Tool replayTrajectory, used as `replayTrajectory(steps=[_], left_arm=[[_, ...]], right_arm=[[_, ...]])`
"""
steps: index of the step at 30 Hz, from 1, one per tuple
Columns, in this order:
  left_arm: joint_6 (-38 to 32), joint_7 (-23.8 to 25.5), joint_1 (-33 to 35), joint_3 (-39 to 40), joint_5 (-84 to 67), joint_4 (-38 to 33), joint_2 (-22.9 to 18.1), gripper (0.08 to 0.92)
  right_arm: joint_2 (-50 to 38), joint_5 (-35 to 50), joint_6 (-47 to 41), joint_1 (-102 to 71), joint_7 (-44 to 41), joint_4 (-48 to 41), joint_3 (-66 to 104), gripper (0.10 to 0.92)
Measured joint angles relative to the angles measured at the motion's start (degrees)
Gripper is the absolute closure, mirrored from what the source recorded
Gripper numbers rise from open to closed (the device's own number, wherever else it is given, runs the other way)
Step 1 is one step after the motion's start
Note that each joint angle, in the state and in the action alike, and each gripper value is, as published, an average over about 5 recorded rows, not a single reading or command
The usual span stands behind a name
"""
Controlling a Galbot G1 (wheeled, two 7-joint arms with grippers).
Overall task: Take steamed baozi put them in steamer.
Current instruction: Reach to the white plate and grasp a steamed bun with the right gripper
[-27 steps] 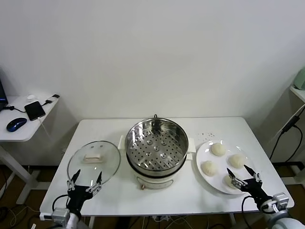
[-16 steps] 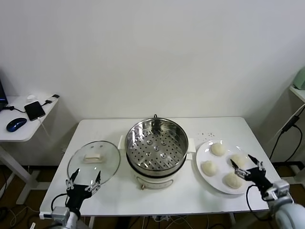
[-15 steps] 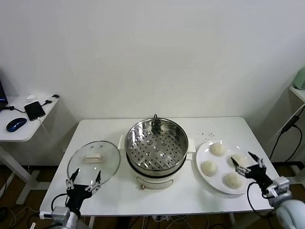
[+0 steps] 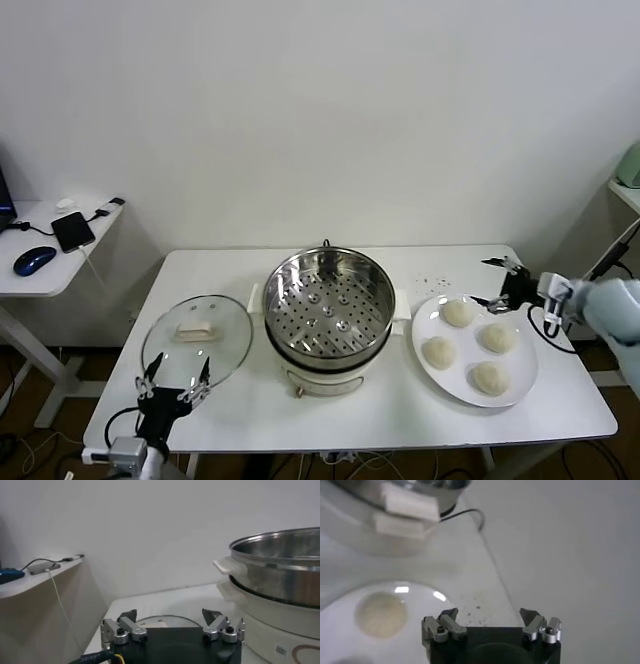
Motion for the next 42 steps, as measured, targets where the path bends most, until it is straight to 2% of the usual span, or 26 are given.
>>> replayTrajectory(steps=[5, 10, 24, 42], left_arm=[[-0.12, -0.08, 0.49, -0.43, 0.06, -0.11, -0.27, 0.177], [-0.34, -0.11, 1.26, -0.94, 0.06, -0.52, -0.28, 0.177], [-0.68, -0.21, 1.74, -0.80, 0.31, -1.03, 0.31, 0.177], [-0.27, 0.22, 1.99, -1.31, -0.78, -1.95, 0.37, 0.177]], right_arm=[[3.02, -6.85, 2.08, 8.45, -7.22, -6.85, -7.68, 0.203], [6.91, -11.14, 3.15, 12.43, -10.55, -12.55, -11.10, 0.203], [15.80, -18.94, 5.50, 14.75, -10.08, -23.54, -13.05, 0.203], [21.32, -24.36, 6.59, 15.48, -9.94, -30.41, -11.29, 0.203]])
